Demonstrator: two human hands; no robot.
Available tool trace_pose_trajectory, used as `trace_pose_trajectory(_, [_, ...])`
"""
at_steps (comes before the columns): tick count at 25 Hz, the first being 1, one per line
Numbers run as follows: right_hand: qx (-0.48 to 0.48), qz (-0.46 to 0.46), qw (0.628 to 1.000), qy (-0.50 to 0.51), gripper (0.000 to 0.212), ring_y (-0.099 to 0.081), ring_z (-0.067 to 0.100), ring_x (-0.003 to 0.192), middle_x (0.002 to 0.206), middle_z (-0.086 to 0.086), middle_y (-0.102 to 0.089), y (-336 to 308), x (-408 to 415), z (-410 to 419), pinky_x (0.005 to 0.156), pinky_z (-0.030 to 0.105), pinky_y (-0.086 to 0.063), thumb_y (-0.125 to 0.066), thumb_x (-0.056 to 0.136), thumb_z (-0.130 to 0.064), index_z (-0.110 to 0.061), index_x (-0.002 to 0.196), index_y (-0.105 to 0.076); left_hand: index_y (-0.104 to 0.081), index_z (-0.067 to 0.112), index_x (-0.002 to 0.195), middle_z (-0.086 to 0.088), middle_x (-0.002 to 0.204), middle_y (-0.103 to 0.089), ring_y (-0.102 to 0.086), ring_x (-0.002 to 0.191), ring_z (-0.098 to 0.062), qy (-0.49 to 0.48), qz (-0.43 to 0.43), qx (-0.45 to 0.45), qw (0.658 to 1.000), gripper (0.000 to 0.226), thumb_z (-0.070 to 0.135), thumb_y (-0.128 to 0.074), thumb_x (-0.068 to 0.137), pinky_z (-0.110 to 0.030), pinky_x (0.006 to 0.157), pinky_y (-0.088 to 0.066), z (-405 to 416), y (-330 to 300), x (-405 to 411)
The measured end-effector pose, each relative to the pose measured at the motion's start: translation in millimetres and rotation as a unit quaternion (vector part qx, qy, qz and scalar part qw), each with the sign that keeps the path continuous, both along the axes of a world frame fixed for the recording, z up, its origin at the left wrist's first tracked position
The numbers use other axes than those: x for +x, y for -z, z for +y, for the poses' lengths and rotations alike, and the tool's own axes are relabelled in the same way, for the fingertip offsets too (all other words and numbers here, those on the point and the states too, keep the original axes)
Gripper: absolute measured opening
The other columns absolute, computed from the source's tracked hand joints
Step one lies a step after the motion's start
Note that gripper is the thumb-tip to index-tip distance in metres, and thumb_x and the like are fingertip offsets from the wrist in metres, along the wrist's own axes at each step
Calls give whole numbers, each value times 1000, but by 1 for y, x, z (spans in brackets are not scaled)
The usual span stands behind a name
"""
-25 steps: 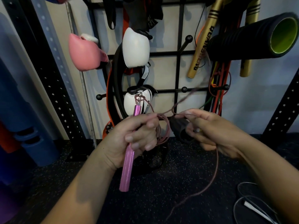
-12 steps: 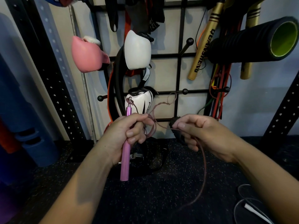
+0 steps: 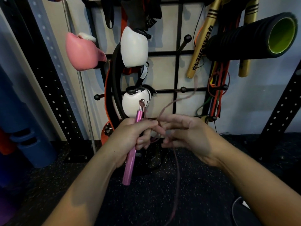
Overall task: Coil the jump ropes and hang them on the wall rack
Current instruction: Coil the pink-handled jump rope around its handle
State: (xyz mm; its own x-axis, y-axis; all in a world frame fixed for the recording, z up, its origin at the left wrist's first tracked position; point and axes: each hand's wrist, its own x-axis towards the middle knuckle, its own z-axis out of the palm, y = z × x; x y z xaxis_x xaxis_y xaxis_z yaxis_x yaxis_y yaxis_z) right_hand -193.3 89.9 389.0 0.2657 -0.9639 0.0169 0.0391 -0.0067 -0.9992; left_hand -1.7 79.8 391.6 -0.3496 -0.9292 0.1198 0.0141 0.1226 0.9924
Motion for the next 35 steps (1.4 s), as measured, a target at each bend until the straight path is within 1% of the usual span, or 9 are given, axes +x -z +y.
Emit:
trace_pose_trajectory(4, [22,-7,1000,-13,27,-39,9,61,78,0,-58,0,4,1,57,29,-23,-52,93,-4,-3,114,-69,-76,-2,84,2,39,-31,-29,37,-13,8,-52,-12,999,33,19,-55,101,-31,54,-40,2,1,-7])
trace_pose_trajectory(9, [-170,168,962,135,15,-44,13,52,62,6,-55,-1,-6,5,54,27,-35,-69,96,-33,-28,109,-62,-75,0,78,5,37,-29,-30,36,-12,-33,7,21,999,34,16,-55,99,-25,51,-42,-3,-4,8])
trace_pose_trajectory(12, [-360,395,833,142,57,-44,15,40,51,2,-50,9,-9,2,39,33,-40,-51,106,-25,-49,151,-24,-72,-2,76,7,35,-29,-29,33,-9,-52,56,45,996,32,14,-55,98,-25,49,-41,-6,-4,14])
trace_pose_trajectory(15, [-398,573,713,72,86,-57,18,57,75,-11,-51,15,0,5,48,38,-51,-43,104,-14,-60,152,11,-74,0,78,5,37,-31,-31,36,-12,-44,7,30,999,32,17,-56,99,-27,52,-42,-5,1,13])
trace_pose_trajectory(19, [-366,495,783,83,41,-49,-5,62,89,-20,-71,6,-4,5,60,20,-37,-34,105,-52,-63,143,-40,-75,3,73,2,38,-30,-28,39,-16,-18,-31,17,999,34,16,-57,98,-31,54,-38,-2,2,11])
trace_pose_trajectory(22, [-360,443,819,57,25,-52,-18,73,103,-30,-74,9,-3,-2,68,8,-35,-57,100,-44,-47,121,-71,-74,3,70,2,37,-30,-27,37,-14,-1,-37,22,999,35,14,-56,98,-31,53,-35,-1,1,10])
trace_pose_trajectory(26, [-316,423,847,55,16,-55,-14,64,60,-40,-56,11,-8,-2,57,11,-36,-65,98,-31,-38,107,-77,-74,3,70,1,38,-31,-28,37,-14,-1,-49,18,999,36,15,-56,98,-33,54,-35,-3,3,8])
trace_pose_trajectory(32, [-295,399,867,55,23,-63,-9,69,71,-30,-68,7,-4,2,64,17,-47,-68,88,-57,-40,99,-79,-73,1,72,3,37,-30,-28,36,-14,-5,-16,20,1000,33,14,-56,97,-30,53,-40,-4,3,11])
trace_pose_trajectory(35, [-327,411,848,65,15,-52,5,57,61,-13,-59,6,-6,-3,56,21,-38,-66,94,-44,-33,92,-76,-73,3,70,3,37,-31,-29,35,-13,6,-27,24,999,34,15,-56,98,-30,54,-39,-3,3,11])
